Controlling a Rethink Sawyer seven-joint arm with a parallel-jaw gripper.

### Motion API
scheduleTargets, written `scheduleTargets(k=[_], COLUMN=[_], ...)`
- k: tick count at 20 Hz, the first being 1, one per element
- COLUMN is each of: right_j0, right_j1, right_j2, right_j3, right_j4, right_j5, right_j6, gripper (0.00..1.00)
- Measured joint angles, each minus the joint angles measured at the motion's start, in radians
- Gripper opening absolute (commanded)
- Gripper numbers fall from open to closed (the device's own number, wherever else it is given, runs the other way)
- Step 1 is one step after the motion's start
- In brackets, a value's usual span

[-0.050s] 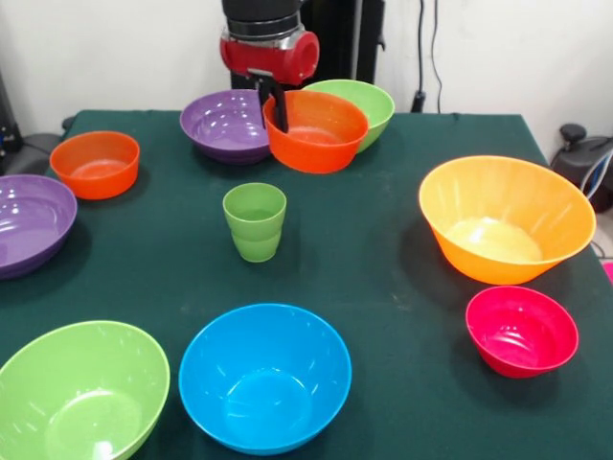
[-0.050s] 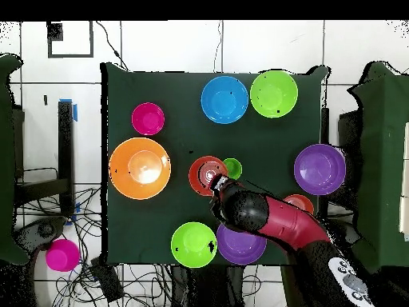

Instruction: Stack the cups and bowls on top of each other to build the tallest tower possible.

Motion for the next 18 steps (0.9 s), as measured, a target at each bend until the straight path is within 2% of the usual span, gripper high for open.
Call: scheduleTargets(k=[7, 12, 18], right_j0=[0.02, 0.044, 0.045], right_j1=[0.009, 0.045, 0.088], right_j2=[-0.005, -0.031, -0.047], right_j3=[0.0, -0.008, -0.018], right_j4=[-0.006, -0.042, -0.081], right_j5=[0.0, 0.0, 0.0], right_j6=[0.0, 0.0, 0.0], gripper=[0.0, 0.0, 0.0])
